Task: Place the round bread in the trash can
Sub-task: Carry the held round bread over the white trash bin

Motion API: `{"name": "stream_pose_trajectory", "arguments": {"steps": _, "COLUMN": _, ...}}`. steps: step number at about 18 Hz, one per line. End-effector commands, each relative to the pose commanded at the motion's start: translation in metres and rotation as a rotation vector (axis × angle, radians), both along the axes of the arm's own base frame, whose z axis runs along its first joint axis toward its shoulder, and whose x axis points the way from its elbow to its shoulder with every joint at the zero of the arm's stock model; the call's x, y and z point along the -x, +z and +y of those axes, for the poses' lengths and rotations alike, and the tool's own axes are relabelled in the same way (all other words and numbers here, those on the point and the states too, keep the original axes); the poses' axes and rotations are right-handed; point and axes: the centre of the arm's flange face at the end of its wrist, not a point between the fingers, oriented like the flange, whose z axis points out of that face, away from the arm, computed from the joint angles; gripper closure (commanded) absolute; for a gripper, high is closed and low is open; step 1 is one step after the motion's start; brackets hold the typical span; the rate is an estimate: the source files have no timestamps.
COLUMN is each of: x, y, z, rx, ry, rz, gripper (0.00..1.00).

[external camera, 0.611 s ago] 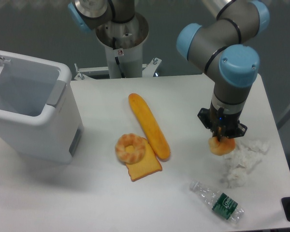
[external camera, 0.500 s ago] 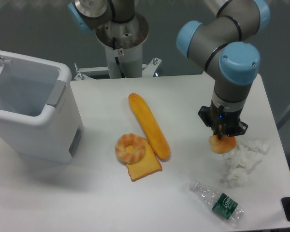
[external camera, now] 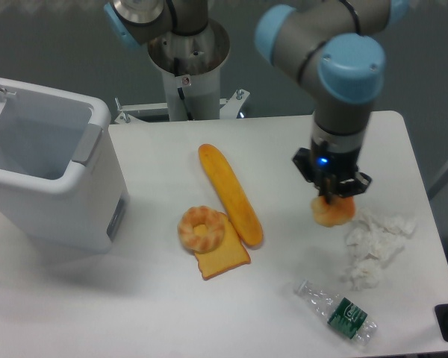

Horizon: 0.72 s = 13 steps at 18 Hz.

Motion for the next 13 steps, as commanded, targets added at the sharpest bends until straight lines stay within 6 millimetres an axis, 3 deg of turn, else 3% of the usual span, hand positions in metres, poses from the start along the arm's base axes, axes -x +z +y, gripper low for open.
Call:
{"name": "stream_pose_trajectory", "arguments": {"steps": 7, "x": -0.116, "y": 0.072, "z": 0.024, "rx": -0.169, "ry": -0.009, "rz": 0.006, "gripper": 1.00}}
{"name": "stream_pose_trajectory", "arguments": {"steps": 13, "x": -0.197, "y": 0.102, "z": 0.045, "rx": -0.281, "ry": -0.019, "rz": -0.064, "gripper": 1.00}}
